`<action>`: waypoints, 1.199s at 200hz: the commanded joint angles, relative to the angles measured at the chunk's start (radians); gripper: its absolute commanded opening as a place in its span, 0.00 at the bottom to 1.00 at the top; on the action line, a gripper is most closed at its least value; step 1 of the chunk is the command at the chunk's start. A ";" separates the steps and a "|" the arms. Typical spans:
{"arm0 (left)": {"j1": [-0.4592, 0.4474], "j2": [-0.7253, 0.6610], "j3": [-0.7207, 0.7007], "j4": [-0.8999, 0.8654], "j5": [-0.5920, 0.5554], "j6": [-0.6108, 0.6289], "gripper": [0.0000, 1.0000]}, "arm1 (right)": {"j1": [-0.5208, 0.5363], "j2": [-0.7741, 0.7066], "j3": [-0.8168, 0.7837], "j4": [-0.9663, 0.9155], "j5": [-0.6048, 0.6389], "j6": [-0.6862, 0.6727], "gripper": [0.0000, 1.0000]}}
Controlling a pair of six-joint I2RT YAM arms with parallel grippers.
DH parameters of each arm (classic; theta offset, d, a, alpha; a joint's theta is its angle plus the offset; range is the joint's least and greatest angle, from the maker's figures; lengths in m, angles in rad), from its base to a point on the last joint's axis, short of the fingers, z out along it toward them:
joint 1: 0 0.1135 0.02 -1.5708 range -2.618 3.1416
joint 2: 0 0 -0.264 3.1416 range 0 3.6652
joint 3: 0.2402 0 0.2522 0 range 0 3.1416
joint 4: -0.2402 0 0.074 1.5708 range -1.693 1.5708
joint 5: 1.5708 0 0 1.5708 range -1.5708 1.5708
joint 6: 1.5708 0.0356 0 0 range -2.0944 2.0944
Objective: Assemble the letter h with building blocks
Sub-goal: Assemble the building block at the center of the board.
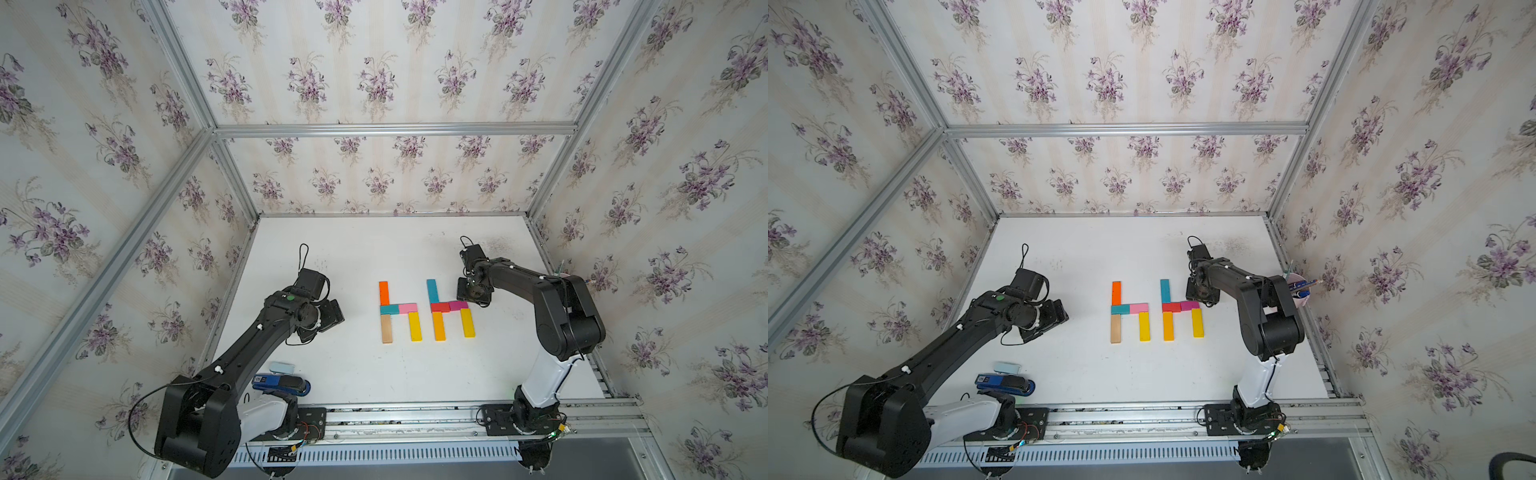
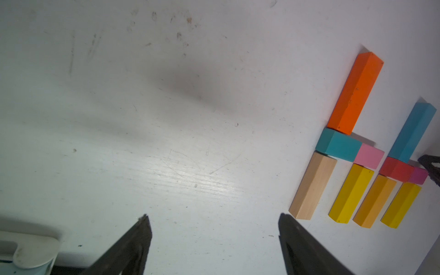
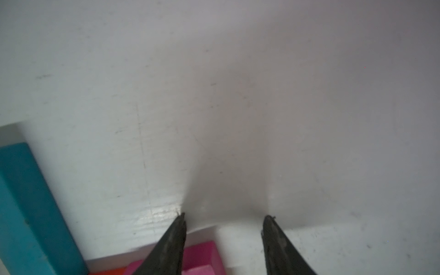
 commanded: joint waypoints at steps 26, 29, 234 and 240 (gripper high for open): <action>0.000 0.003 -0.007 0.008 -0.010 0.009 0.86 | 0.000 -0.028 -0.029 -0.001 0.010 0.003 0.52; 0.000 0.003 -0.007 0.008 -0.010 0.008 0.86 | 0.000 -0.028 -0.031 0.000 0.009 0.004 0.52; 0.001 -0.004 -0.008 0.004 -0.011 0.014 0.86 | -0.075 -0.113 -0.069 -0.037 0.013 0.019 0.51; 0.001 -0.005 -0.009 0.004 -0.010 0.015 0.86 | -0.074 -0.113 -0.077 -0.033 0.004 0.015 0.51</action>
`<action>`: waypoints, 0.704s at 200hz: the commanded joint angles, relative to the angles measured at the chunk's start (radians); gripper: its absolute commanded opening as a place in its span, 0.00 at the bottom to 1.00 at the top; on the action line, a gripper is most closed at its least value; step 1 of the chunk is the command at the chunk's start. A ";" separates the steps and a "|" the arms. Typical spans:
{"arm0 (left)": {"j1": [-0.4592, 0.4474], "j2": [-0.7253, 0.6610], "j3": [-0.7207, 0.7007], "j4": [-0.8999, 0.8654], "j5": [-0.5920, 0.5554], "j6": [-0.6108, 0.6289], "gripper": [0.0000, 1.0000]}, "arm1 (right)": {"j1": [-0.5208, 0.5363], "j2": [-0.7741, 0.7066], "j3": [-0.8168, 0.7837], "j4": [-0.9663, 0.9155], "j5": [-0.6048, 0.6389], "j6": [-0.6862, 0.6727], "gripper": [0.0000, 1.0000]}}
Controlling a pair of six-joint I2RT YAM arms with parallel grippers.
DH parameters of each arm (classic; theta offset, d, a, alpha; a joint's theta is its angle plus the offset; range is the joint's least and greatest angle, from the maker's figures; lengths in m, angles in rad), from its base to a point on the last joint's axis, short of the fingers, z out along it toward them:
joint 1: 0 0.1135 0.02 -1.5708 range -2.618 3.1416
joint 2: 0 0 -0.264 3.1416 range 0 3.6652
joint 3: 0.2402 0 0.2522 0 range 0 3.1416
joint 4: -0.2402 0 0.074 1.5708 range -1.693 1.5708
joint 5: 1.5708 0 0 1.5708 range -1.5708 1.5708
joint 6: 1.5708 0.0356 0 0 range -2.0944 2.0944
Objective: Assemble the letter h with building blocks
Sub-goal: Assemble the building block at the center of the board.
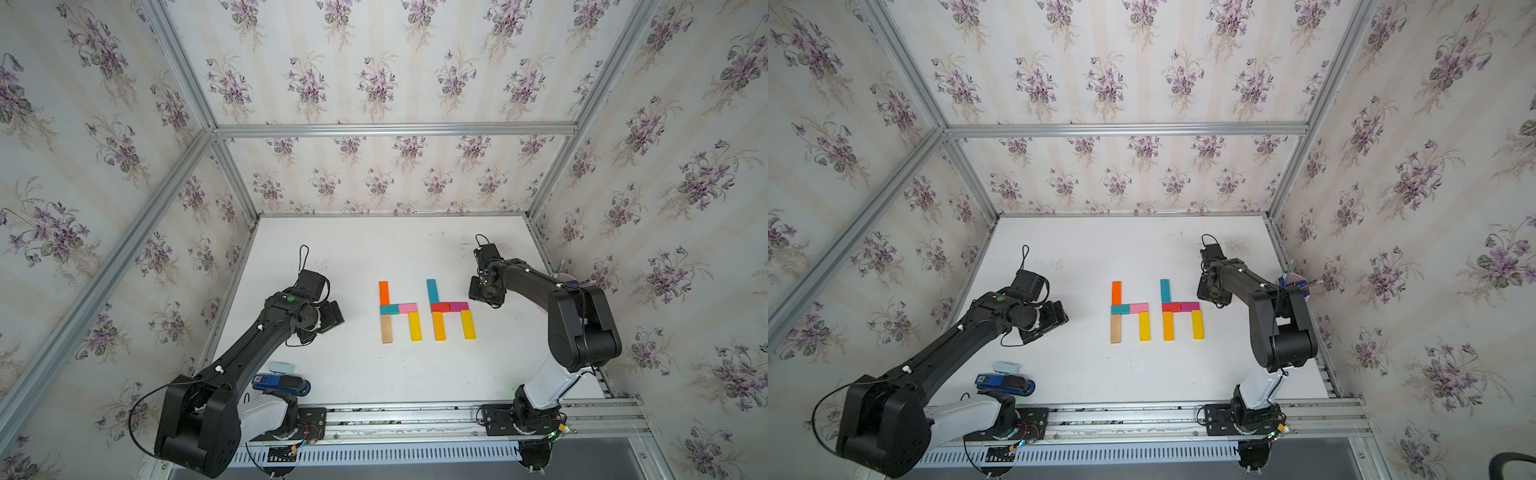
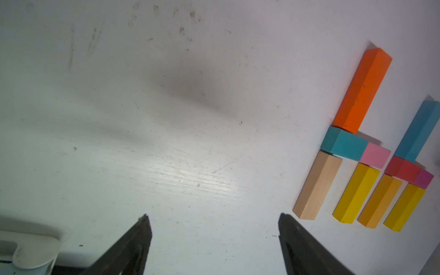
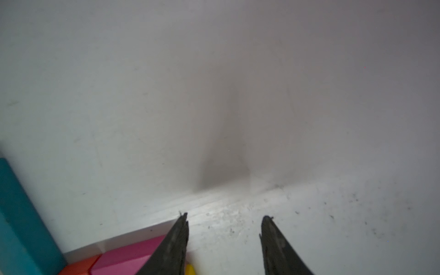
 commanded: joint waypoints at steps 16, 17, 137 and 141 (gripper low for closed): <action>0.000 -0.007 0.004 0.001 -0.010 0.011 0.86 | -0.001 -0.006 -0.029 0.013 -0.037 -0.008 0.50; 0.000 -0.008 0.005 0.000 -0.010 0.011 0.86 | -0.001 -0.006 -0.030 0.013 -0.037 -0.007 0.50; 0.001 0.001 0.016 -0.001 -0.009 0.006 0.86 | 0.020 0.025 -0.024 0.022 -0.072 -0.027 0.48; 0.001 0.002 0.016 -0.001 -0.009 0.006 0.86 | 0.021 0.025 -0.024 0.022 -0.067 -0.027 0.48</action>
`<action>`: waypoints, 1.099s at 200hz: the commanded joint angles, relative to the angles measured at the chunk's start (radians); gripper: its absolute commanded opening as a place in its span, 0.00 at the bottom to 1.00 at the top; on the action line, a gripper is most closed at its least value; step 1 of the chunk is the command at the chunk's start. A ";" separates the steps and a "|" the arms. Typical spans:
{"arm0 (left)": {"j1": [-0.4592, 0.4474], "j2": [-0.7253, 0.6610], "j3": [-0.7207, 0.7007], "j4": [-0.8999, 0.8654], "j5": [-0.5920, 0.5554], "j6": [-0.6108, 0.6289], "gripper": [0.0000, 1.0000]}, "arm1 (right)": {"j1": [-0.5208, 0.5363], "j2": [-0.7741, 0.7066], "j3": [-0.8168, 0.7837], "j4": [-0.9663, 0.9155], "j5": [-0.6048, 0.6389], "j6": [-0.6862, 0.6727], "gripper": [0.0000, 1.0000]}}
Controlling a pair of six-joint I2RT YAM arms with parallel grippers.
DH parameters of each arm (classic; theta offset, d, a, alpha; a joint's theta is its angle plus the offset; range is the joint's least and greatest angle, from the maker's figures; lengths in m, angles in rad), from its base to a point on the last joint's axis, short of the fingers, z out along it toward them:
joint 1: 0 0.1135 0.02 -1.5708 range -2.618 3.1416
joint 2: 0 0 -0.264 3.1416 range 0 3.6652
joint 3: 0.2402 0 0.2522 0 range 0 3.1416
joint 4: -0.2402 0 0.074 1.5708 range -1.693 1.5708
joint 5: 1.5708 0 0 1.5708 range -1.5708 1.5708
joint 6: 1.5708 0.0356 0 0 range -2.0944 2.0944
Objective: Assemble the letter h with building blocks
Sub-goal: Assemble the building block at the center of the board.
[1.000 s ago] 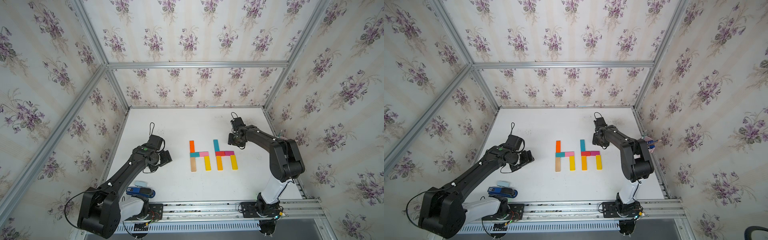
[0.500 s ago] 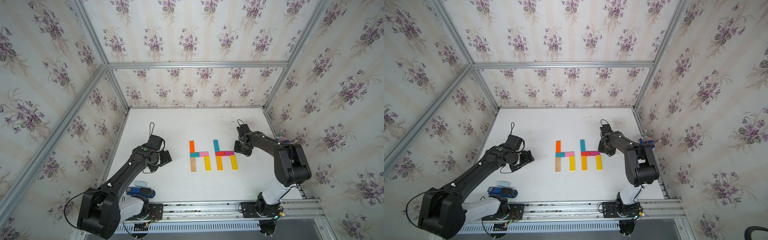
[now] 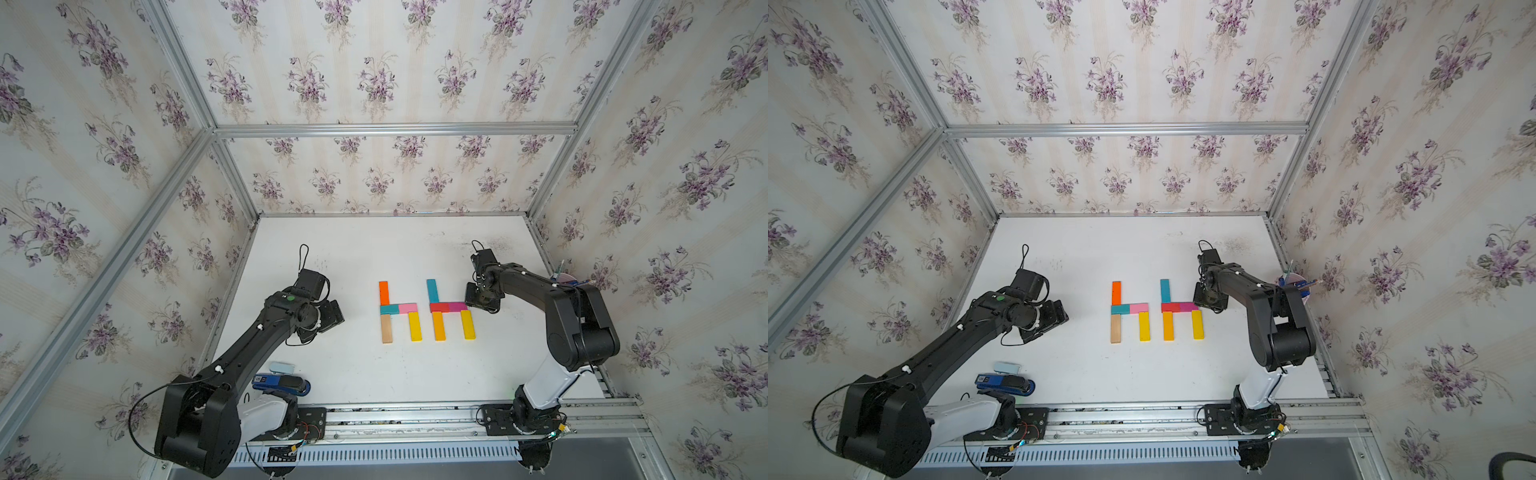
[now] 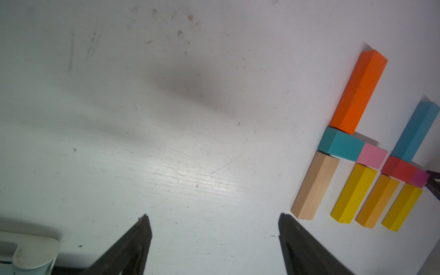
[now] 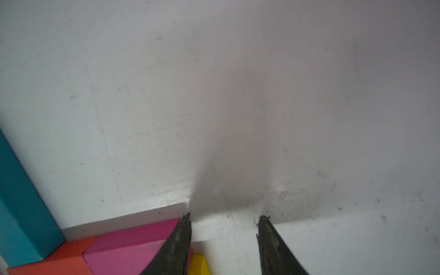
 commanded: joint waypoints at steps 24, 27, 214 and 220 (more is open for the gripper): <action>0.001 0.001 0.007 -0.002 -0.009 0.008 0.86 | 0.000 -0.002 0.013 -0.025 0.060 0.011 0.48; 0.002 0.001 0.007 -0.001 -0.009 0.008 0.86 | -0.001 -0.004 0.014 -0.028 0.069 0.015 0.48; 0.000 -0.007 -0.009 0.001 -0.014 0.007 0.86 | 0.448 0.032 0.220 -0.203 0.316 -0.016 0.94; 0.001 -0.007 -0.009 0.001 -0.015 0.008 0.86 | 0.457 0.041 0.224 -0.204 0.321 -0.015 0.94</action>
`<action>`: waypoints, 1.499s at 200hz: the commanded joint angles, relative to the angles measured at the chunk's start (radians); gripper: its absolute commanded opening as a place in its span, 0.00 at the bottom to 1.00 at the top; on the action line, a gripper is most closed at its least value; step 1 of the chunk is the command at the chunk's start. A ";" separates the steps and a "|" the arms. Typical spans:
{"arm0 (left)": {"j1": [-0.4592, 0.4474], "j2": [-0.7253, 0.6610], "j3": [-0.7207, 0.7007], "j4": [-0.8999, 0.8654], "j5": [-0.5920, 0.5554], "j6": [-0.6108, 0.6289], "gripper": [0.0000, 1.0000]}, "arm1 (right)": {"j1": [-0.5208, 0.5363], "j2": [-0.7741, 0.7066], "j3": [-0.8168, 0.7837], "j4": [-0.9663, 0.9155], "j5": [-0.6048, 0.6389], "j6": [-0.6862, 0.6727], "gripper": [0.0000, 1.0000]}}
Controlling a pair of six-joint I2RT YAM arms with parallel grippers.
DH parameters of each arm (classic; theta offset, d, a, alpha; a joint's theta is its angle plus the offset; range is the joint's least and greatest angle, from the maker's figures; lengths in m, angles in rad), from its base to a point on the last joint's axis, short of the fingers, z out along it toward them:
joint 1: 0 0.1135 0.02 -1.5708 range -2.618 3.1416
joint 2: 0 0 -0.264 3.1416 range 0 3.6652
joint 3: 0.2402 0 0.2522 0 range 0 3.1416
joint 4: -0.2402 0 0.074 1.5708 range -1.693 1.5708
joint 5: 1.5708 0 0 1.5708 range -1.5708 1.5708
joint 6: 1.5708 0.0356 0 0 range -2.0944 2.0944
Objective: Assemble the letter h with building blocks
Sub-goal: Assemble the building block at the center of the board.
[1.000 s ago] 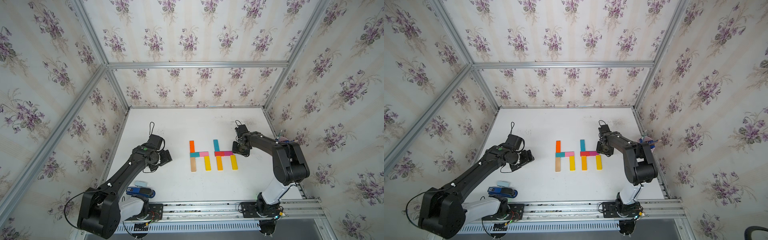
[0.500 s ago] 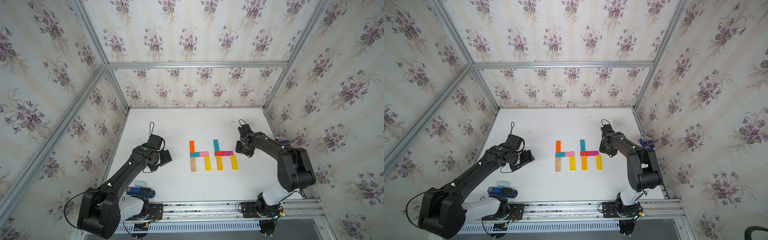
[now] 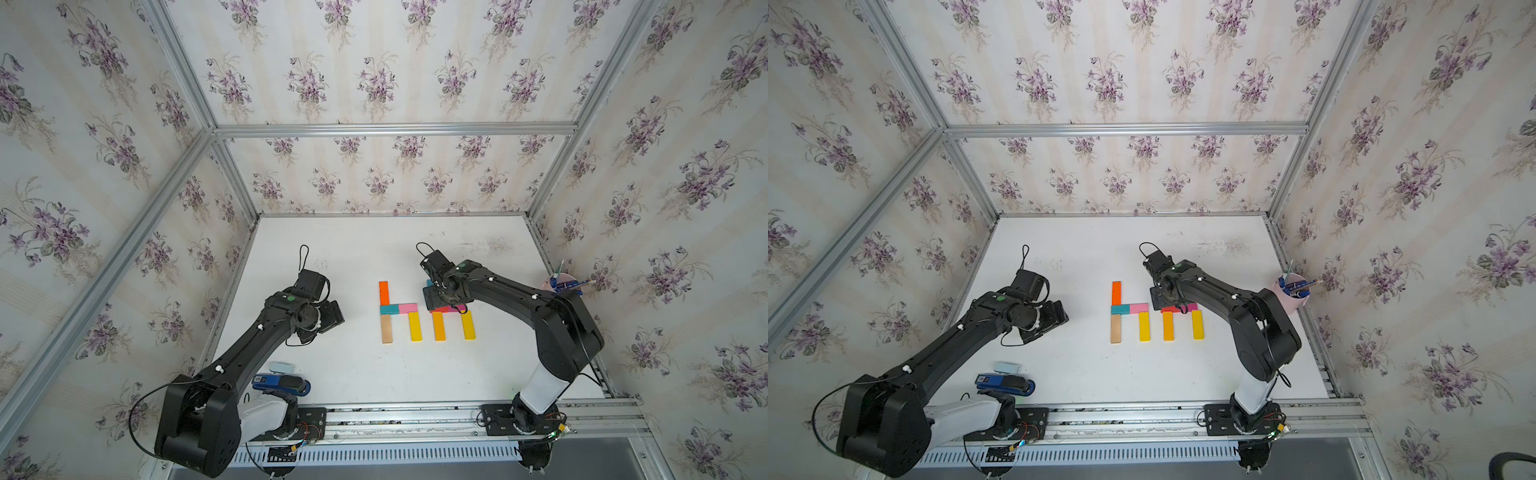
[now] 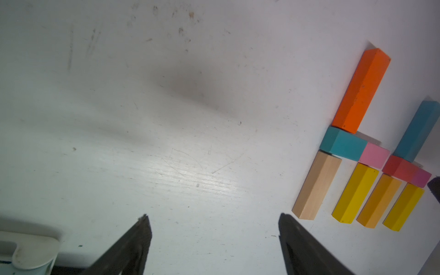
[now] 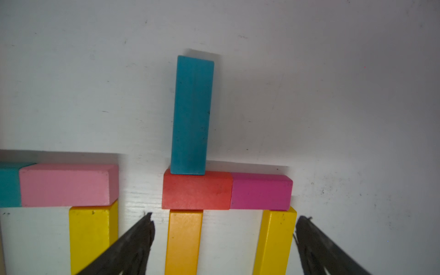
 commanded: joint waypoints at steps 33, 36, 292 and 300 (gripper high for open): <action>0.002 0.002 -0.007 0.009 -0.010 0.007 0.86 | 0.058 0.067 0.035 -0.033 0.088 0.017 0.94; 0.002 0.001 -0.009 0.009 -0.010 0.006 0.86 | 0.059 0.073 0.037 -0.035 0.093 0.019 0.94; 0.004 0.005 0.002 0.005 -0.011 0.019 0.86 | 0.049 0.167 0.068 -0.045 0.152 0.076 0.91; 0.004 0.007 0.002 0.005 -0.010 0.019 0.86 | 0.049 0.166 0.068 -0.042 0.146 0.072 0.91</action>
